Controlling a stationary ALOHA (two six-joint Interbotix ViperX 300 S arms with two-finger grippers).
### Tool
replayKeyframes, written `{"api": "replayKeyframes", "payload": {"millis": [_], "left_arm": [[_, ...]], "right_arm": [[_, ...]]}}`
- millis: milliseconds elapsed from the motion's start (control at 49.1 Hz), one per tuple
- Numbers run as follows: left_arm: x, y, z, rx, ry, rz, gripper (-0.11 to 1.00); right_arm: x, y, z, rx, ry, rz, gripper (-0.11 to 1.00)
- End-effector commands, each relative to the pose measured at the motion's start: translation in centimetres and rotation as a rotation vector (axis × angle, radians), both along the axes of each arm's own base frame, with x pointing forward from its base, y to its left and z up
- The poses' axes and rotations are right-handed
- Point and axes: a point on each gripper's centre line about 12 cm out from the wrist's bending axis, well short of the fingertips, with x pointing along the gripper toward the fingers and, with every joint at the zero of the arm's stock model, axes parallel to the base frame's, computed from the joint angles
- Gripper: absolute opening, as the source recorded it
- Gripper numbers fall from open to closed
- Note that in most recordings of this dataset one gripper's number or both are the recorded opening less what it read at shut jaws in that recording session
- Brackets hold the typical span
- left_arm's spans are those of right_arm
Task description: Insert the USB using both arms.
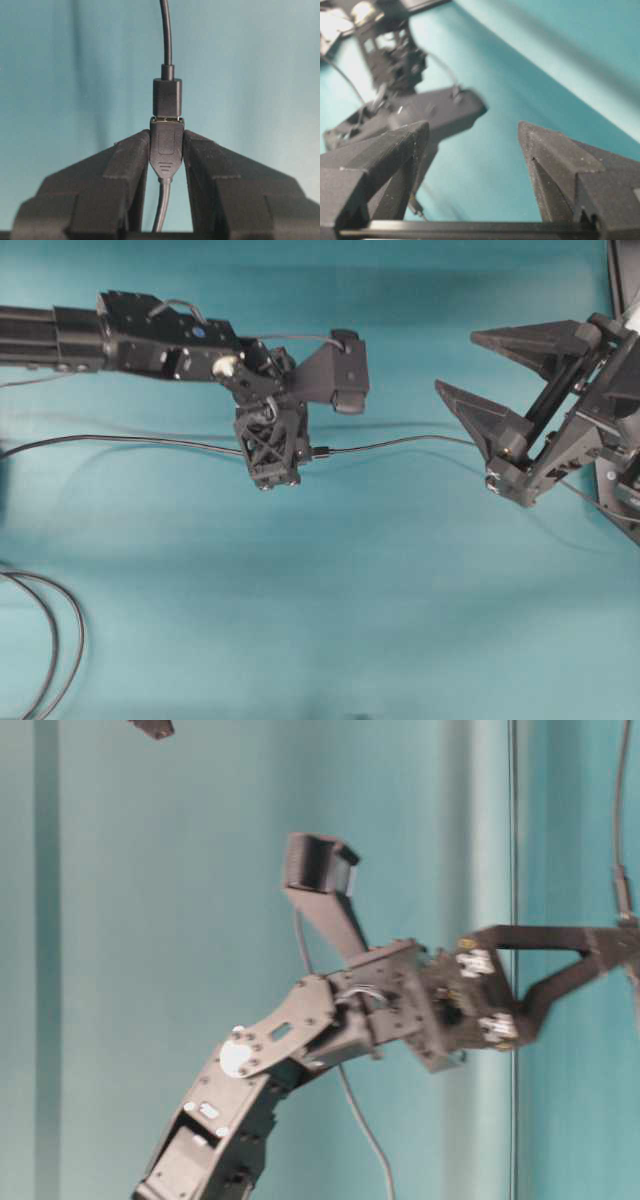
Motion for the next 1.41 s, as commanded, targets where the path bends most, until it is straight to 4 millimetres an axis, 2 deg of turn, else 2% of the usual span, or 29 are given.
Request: {"api": "replayKeyframes", "payload": {"millis": [0,163,346,631,672,733,815,855,978,1079,1222,1385], "left_arm": [[0.9,-0.3,0.7,0.03,-0.03,-0.002,0.25],[1.4,0.0,-0.3,0.056,-0.032,0.038,0.25],[1.7,0.2,-0.3,0.078,-0.054,0.059,0.25],[1.6,-1.0,-0.4,0.075,-0.046,0.033,0.26],[1.7,-1.1,-0.2,0.075,-0.051,0.032,0.3],[1.8,-1.6,0.2,0.076,-0.06,0.021,0.46],[1.7,-1.9,1.4,0.077,-0.085,0.016,0.71],[1.6,-1.9,2.2,0.078,-0.099,0.016,0.79],[0.8,-2.0,5.5,0.084,-0.163,0.019,0.75],[-0.6,-2.0,7.9,0.087,-0.205,0.028,0.75],[-3.7,-2.3,10.4,0.086,-0.249,0.04,0.75],[-6.6,-2.3,13.6,0.102,-0.404,0.083,0.75]], "right_arm": [[-0.1,-0.1,0.6,0.022,-0.028,-0.005,0.79],[-0.5,-0.3,0.9,0.031,-0.041,-0.007,0.79],[-0.6,-0.4,1.0,0.031,-0.043,-0.006,0.79],[-0.6,-0.3,0.8,0.027,-0.036,-0.002,0.79],[-0.6,-0.3,0.7,0.026,-0.035,-0.001,0.79],[-0.6,-0.3,0.7,0.027,-0.036,0.002,0.79],[-0.6,-0.3,0.6,0.029,-0.035,0.009,0.79],[-0.6,-0.2,0.6,0.03,-0.036,0.014,0.79],[-0.5,0.0,0.5,0.034,-0.035,0.034,0.79],[-0.4,0.1,0.0,0.032,-0.024,0.057,0.79],[-0.8,0.1,-0.2,0.035,-0.026,0.072,0.79],[-2.6,-0.7,0.1,0.055,-0.066,0.085,0.79]]}}
